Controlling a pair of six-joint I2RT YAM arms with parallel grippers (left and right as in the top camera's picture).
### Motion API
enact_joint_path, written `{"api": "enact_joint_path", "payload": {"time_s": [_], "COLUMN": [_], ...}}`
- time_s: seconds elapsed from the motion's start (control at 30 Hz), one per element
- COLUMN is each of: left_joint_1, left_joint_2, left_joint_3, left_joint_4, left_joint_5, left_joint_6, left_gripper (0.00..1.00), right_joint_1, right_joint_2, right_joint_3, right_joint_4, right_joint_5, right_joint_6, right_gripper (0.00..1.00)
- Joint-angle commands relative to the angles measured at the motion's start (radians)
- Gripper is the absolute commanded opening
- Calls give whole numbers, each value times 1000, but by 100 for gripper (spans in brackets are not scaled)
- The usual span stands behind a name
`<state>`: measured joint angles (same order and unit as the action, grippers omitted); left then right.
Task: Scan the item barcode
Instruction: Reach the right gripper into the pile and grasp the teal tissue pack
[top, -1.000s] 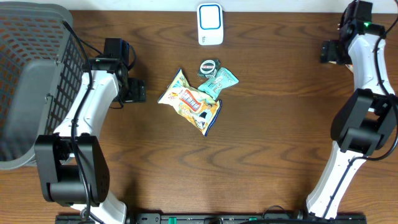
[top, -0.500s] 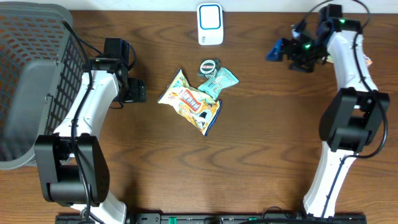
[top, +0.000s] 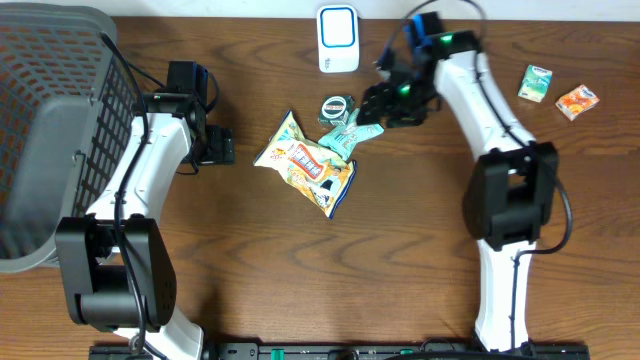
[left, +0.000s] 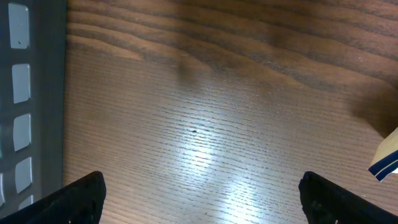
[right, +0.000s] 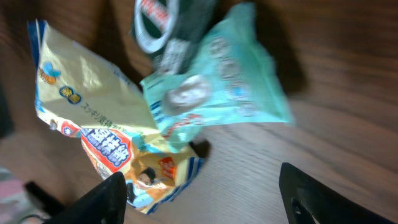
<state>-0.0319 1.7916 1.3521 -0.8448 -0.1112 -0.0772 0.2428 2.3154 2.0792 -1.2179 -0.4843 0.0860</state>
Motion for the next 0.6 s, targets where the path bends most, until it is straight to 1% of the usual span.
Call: {"api": "enact_joint_path", "payload": {"time_s": [0.0,0.03,0.07,0.37,0.47,0.5,0.57], "left_joint_1": [1,1,1,1,1,1,1], "left_joint_2": [1,1,1,1,1,1,1], "left_joint_3": [-3,-3,-3,-3,-3,-3,-3], "left_joint_4": [-3,-3,-3,-3,-3,-3,-3], "left_joint_5": [-6,-6,-6,-6,-6,-6,-6], "left_joint_6": [6,6,6,6,6,6,6], "left_gripper": [98,97,98,98,98,97,97], "right_joint_1": [68,85,103,208,224,227,227], "right_joint_2": [-7,-7,-7,-7,-7,-7,-6], "right_joint_3": [-8,-8,-8,-8,-8,-8,-9], "right_joint_4": [1,1,2,21,22,23,25], "right_joint_5": [124,141,155,167,209,233,300], "right_joint_6": [33,34,34,32,34,49,134], "right_gripper": [92,97,99,99,99,99,99]}}
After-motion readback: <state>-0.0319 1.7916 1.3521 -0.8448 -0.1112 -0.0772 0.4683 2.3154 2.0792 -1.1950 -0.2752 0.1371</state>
